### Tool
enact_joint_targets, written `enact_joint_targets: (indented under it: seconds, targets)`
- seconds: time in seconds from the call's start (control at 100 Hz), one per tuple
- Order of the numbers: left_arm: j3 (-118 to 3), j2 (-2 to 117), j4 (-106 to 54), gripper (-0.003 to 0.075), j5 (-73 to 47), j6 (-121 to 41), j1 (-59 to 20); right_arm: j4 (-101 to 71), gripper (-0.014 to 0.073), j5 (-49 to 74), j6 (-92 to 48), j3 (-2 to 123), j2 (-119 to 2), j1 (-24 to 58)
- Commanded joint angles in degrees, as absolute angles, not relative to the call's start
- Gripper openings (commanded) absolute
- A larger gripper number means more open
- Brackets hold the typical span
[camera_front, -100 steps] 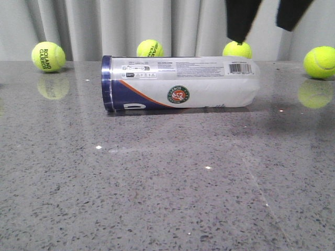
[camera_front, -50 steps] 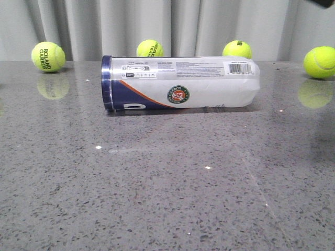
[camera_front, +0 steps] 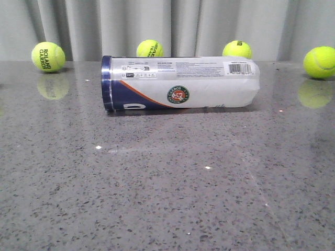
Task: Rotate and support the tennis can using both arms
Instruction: 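Raise the right gripper away from the can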
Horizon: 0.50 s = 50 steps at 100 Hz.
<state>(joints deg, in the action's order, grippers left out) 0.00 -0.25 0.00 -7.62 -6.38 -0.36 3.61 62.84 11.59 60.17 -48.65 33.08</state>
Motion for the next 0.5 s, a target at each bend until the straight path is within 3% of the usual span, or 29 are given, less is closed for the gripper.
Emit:
enact_joint_targets:
  seconds: [0.0,0.49]
  targets:
    - [2.6,-2.2,0.0,-0.002,-1.9,-5.7,-0.2,4.9,-0.0067,56.9,11.8,58.2,-43.7,32.8]
    - [2.3,-2.2,0.0,-0.002,0.0,-5.7,-0.2,4.9,-0.0067,48.3,11.8,41.0,-18.9,32.8]
